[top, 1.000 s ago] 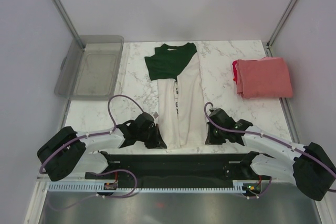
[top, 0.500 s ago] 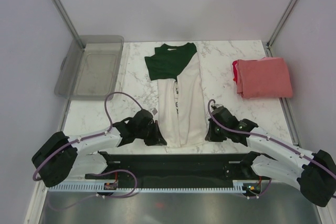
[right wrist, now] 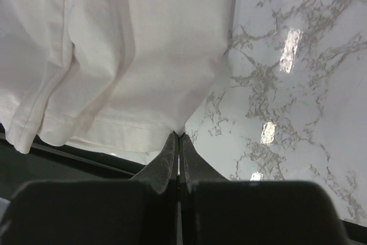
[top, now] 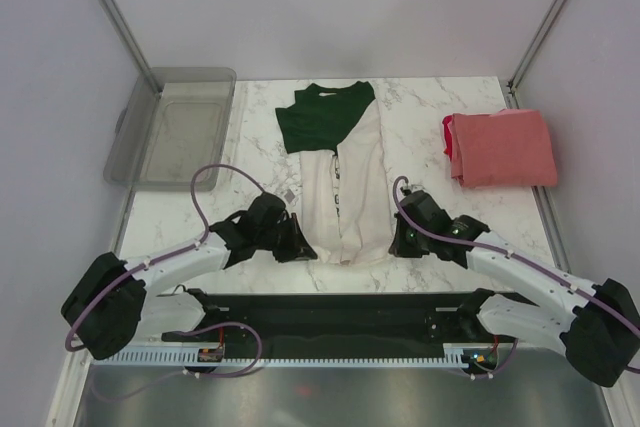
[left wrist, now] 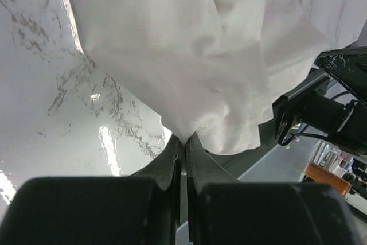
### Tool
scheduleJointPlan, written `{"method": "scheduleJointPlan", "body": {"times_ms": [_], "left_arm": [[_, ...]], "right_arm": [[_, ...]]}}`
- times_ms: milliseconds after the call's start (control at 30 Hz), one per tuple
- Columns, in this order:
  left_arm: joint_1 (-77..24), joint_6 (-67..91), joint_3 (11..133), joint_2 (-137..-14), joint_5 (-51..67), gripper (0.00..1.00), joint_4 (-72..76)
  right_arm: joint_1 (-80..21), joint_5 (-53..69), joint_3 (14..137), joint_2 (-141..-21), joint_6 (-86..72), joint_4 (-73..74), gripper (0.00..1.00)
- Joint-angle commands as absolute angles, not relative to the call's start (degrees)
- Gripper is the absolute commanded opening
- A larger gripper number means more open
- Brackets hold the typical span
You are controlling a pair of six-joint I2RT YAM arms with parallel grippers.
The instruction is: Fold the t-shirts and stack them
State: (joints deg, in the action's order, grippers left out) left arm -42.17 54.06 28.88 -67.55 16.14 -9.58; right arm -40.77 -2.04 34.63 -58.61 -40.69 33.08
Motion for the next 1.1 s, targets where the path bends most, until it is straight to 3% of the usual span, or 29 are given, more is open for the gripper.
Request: {"method": "scheduleJointPlan", "body": {"times_ms": [0,433,667,1067], "left_arm": [[-39.91,50.45,33.47,-68.90,18.89,0.02,-9.32],[-23.31,41.40,55.53,-90.42,23.82,0.02,-11.33],[-20.30,40.87,68.10,-105.98,24.25,0.02,-11.60],[-17.41,40.78,82.35,-115.66,25.49,0.02,-14.33]], "right_arm": [[-39.03,-4.83,40.76,-60.99,-38.15,32.87,0.00],[-24.97,-3.87,64.23,-86.98,-29.19,30.06,0.00],[-19.52,-0.17,78.11,-100.71,-28.30,28.57,0.00],[-16.35,5.18,93.60,-115.31,-28.83,29.00,0.00]]}}
